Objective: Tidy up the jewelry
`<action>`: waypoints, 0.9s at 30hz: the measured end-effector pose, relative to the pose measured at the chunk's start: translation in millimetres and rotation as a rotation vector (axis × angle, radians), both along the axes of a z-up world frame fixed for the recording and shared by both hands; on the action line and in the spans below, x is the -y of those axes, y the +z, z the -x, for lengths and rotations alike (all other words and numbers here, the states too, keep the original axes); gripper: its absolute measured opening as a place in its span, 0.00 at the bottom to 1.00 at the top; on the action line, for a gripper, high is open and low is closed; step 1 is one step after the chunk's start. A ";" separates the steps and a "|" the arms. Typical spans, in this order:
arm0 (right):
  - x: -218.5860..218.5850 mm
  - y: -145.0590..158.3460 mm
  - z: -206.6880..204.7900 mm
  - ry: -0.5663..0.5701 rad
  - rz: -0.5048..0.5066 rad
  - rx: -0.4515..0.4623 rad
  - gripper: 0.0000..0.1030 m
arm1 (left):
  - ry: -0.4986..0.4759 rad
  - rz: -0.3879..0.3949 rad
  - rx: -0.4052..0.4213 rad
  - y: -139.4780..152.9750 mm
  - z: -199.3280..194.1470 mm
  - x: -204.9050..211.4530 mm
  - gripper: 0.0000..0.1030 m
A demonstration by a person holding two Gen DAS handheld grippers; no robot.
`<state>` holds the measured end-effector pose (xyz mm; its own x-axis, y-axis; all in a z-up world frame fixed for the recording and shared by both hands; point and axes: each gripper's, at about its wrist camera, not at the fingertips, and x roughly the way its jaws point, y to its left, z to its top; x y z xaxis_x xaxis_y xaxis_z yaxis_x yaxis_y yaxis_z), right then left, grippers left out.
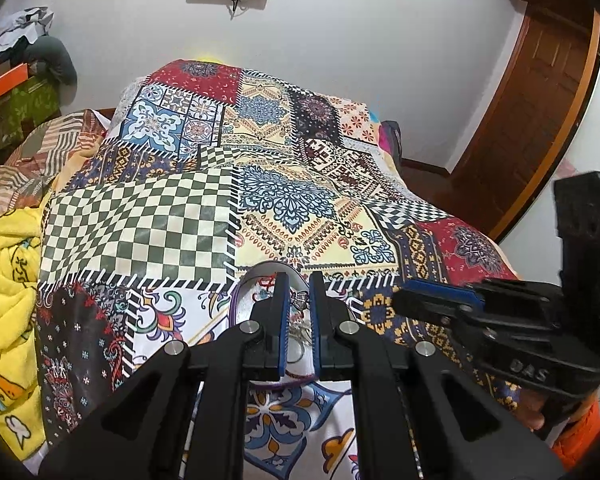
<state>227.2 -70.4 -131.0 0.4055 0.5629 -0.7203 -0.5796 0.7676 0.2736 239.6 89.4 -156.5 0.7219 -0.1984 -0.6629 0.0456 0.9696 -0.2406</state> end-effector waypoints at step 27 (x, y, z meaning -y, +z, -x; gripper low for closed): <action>21.2 76.6 58.0 -0.035 -0.078 0.168 0.14 | 0.067 0.026 0.037 45.7 48.2 -11.1 0.30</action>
